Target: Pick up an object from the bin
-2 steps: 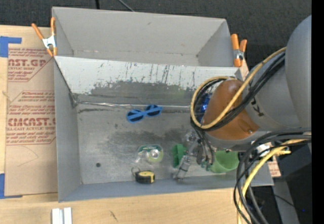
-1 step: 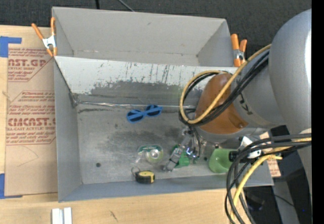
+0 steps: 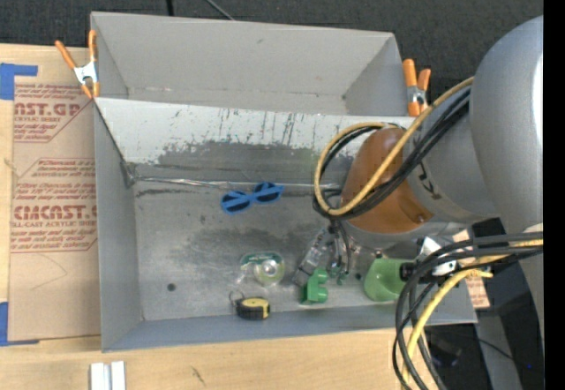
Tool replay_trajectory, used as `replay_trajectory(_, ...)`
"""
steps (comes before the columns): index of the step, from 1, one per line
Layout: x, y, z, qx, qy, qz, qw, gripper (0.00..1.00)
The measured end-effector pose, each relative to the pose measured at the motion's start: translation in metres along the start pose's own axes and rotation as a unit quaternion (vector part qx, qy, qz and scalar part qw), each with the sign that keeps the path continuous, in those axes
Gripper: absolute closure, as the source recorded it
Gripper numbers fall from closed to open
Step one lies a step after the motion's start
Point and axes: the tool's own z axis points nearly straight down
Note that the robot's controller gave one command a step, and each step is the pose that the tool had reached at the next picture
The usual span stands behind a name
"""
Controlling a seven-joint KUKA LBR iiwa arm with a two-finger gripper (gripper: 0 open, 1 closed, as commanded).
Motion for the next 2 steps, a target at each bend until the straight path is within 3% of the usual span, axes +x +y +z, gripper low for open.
replay_trajectory(2, 0.0, 0.001, -0.051, -0.001, 0.0, -0.002, 1.0, 1.0)
